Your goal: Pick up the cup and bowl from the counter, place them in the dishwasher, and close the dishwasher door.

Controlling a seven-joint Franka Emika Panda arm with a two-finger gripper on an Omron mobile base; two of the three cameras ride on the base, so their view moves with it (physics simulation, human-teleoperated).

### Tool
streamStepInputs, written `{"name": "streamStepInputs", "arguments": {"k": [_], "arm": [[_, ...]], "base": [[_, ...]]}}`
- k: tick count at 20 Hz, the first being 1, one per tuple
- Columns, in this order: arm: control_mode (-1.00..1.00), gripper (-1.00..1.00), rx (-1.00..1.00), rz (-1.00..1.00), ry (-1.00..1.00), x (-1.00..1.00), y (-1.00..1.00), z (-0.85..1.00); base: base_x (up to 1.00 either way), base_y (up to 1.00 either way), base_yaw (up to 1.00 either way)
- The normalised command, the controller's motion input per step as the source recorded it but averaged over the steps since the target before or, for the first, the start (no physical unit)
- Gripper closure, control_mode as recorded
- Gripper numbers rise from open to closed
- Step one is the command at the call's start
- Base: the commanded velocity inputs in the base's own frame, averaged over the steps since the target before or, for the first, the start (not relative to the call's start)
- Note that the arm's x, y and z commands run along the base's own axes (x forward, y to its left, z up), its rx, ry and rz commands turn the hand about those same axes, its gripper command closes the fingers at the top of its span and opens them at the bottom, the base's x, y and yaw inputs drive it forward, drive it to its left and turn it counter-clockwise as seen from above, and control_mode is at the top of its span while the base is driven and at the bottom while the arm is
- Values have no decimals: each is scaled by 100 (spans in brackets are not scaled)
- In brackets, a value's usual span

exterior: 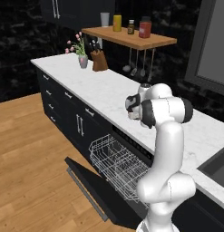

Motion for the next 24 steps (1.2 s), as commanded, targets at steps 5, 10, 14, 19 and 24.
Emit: {"name": "streamStepInputs", "arguments": {"k": [5, 10, 14, 19, 24], "arm": [[-100, 100, 0, 0, 0, -18, 0, -1], [-100, 100, 0, 0, 0, -58, 2, 0], [-100, 100, 0, -1, 0, -99, 32, 0], [-100, 100, 0, -1, 0, -100, 88, 0], [-100, 100, -6, 0, 5, -79, 100, 0]], "base": [[0, 0, 0], [0, 0, 0], [0, 0, 0], [0, 0, 0], [0, 0, 0]]}}
